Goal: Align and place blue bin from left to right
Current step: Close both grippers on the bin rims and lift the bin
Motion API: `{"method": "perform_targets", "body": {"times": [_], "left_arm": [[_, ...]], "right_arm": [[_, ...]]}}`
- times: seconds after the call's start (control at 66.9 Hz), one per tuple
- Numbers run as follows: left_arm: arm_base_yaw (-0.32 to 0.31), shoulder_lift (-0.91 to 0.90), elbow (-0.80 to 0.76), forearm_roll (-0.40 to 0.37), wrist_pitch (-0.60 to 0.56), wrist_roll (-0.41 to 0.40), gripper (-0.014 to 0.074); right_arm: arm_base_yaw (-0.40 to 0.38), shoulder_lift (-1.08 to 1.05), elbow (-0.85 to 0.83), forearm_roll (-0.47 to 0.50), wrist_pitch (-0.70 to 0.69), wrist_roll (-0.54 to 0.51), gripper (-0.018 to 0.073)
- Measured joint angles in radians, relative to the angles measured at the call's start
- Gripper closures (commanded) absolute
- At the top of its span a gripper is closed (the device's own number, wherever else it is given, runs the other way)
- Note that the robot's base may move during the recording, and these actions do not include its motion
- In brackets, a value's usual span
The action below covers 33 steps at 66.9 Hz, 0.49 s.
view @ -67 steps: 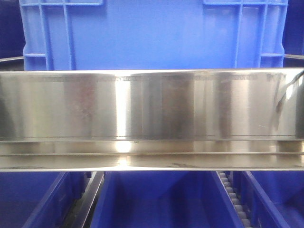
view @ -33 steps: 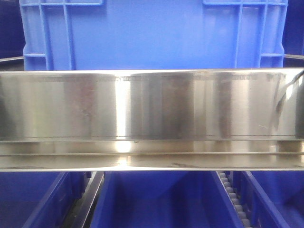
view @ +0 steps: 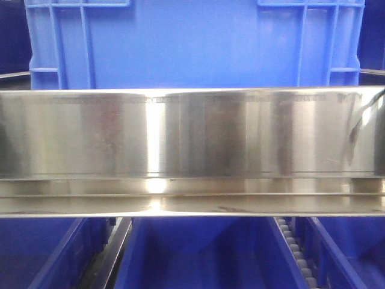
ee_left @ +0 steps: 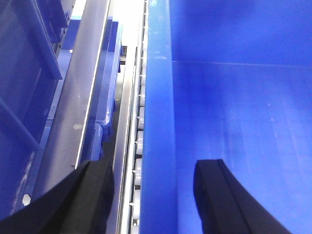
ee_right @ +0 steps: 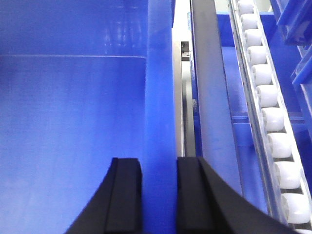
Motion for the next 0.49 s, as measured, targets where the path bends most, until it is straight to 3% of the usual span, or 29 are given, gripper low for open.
{"method": "perform_targets", "body": {"times": [0.269, 0.493], "left_arm": [[0.000, 0.000, 0.000, -0.001, 0.001, 0.000, 0.0376], [-0.004, 0.000, 0.000, -0.007, 0.001, 0.002, 0.0619]], "right_arm": [[0.000, 0.000, 0.000, 0.000, 0.000, 0.000, 0.0629], [0.000, 0.000, 0.000, 0.000, 0.000, 0.000, 0.0629]]}}
